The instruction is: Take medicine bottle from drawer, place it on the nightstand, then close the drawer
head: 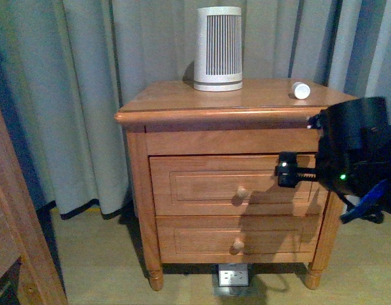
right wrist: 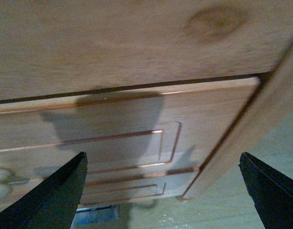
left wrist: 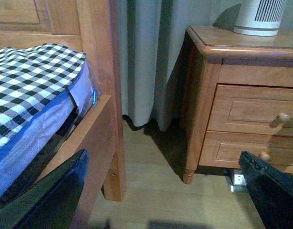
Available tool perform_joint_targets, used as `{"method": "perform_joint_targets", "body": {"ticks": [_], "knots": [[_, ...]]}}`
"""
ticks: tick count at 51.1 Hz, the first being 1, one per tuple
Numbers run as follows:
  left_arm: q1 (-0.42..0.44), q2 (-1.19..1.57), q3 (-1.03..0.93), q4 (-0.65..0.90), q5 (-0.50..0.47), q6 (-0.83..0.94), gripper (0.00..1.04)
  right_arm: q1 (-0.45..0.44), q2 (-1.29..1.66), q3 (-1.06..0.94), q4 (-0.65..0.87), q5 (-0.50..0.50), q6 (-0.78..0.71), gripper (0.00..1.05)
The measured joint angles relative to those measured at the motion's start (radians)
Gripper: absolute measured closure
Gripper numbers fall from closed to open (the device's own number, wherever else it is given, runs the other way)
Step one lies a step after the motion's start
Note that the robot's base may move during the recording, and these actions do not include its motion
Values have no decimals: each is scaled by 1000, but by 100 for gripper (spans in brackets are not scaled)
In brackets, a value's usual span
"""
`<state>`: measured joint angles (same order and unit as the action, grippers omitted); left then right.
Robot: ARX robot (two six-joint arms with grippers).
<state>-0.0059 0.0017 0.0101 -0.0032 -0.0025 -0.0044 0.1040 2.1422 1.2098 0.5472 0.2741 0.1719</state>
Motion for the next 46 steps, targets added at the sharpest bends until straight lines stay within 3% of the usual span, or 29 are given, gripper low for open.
{"method": "perform_joint_targets", "body": {"ticks": [14,30,36,46], "knots": [[0,0,0,0,0,0,7,-62,-533,-420,-35,-56,-6,7],[0,0,0,0,0,0,7,-126,-1172,-677,-296,-115,24,7],[0,0,0,0,0,0,7,-121,-1395,-732,-400,-105,33,7],[0,0,0,0,0,0,7,-48,-1731,-838,-515,12,5,7]]}}
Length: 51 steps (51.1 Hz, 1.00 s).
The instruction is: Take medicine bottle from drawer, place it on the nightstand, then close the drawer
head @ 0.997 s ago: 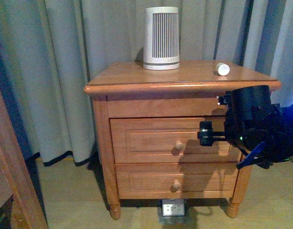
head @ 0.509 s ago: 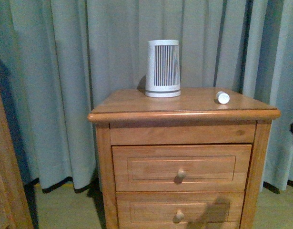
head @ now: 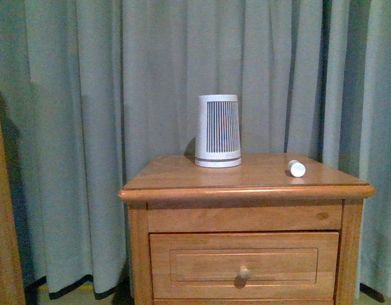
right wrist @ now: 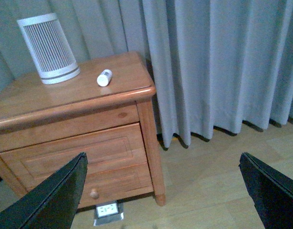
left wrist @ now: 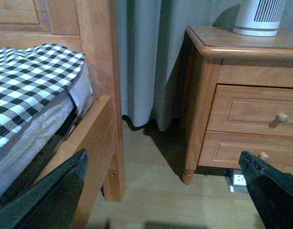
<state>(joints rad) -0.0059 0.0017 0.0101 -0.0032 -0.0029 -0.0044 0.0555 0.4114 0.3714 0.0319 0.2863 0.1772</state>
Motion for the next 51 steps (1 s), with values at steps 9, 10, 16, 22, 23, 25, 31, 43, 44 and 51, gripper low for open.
{"method": "perform_joint_targets", "body": {"ticks": [9,10,16,22,23,25,31,43,44,51], "knots": [[0,0,0,0,0,0,7,123,-171,-87,-97,156,-9,7],[0,0,0,0,0,0,7,130,-178,-94,-98,165,-9,7],[0,0,0,0,0,0,7,167,-209,-149,-100,204,-13,7],[0,0,0,0,0,0,7,170,-212,-152,-100,206,-14,7],[0,0,0,0,0,0,7,169,-212,-152,-99,201,-14,7],[0,0,0,0,0,0,7,122,-229,-158,-88,70,-43,12],[0,0,0,0,0,0,7,-42,-277,-201,-68,-259,-134,36],[0,0,0,0,1,0,7,-51,-315,-264,-52,-284,-167,79],[0,0,0,0,1,0,7,-51,-317,-266,-52,-284,-167,80],[0,0,0,0,1,0,7,-51,-335,-289,-47,-284,-172,102]]}}
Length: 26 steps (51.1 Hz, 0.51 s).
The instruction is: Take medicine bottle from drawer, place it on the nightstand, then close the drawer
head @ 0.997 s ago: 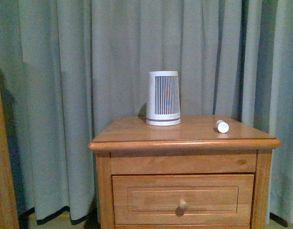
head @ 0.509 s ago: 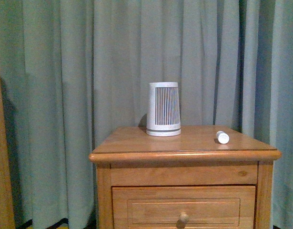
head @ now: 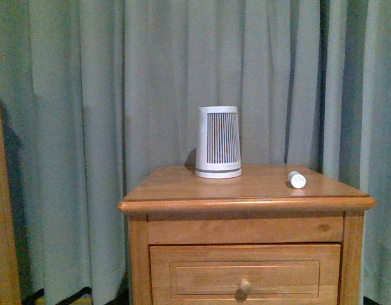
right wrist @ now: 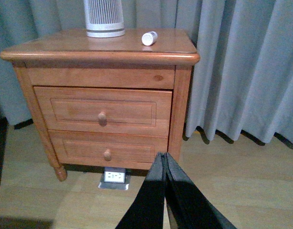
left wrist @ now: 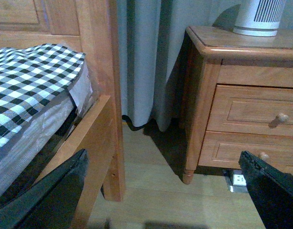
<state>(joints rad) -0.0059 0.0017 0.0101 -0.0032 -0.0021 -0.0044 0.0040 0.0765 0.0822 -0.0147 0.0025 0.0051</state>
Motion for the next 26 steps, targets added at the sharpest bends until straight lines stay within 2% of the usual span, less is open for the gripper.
{"method": "perform_joint_targets", "body": {"ticks": [26], "knots": [[0,0,0,0,0,0,7,-2,-68,-68,11,-1,0,102]]}}
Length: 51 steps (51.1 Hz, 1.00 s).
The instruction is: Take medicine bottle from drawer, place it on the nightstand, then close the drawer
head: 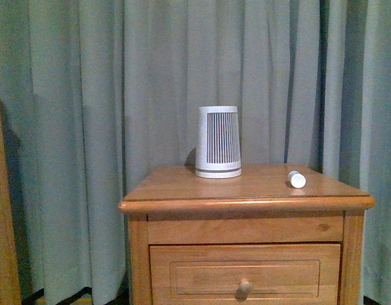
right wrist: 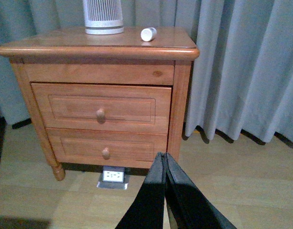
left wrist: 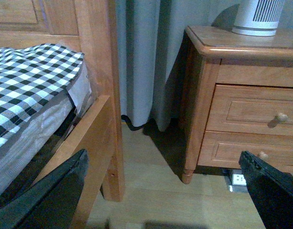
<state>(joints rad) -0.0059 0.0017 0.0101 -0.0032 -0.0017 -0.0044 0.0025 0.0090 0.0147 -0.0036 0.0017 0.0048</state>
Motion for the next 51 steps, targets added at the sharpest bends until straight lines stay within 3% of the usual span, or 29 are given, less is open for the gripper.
{"method": "perform_joint_targets", "body": {"ticks": [9,18,36,51], "knots": [[0,0,0,0,0,0,7,0,-2,0,0,-1,-2,101],[0,0,0,0,0,0,7,0,-2,0,0,-1,-2,66],[0,0,0,0,0,0,7,0,-2,0,0,-1,-2,8],[0,0,0,0,0,0,7,0,-2,0,0,-1,-2,7]]}}
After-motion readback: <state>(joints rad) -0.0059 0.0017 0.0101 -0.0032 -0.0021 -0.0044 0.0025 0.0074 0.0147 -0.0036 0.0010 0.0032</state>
